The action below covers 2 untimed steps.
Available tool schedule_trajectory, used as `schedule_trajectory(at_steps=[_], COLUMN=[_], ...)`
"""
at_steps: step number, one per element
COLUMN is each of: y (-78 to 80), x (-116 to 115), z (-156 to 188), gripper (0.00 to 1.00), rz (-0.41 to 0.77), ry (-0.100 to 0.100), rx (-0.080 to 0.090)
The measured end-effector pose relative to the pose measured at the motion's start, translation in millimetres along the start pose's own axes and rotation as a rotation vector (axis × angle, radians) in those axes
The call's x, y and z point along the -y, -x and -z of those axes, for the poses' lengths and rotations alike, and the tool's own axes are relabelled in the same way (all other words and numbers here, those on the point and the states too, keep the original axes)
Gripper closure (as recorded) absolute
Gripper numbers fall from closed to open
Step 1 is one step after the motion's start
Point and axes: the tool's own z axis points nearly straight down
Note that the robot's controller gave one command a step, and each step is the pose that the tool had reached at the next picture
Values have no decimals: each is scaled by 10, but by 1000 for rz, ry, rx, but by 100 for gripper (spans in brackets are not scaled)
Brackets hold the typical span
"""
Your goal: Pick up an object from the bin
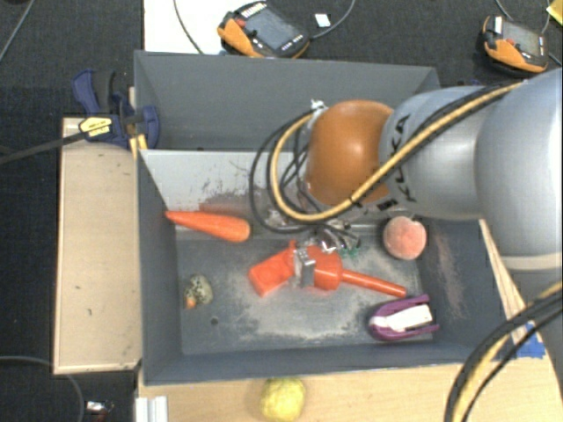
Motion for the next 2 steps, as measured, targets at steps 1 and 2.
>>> schedule_trajectory(at_steps=[1,2], y=[-81,-214], x=[158,247], z=[-223,-214], gripper=[0,0], rz=[-40,-20], ry=[-2,0], rx=[4,3])
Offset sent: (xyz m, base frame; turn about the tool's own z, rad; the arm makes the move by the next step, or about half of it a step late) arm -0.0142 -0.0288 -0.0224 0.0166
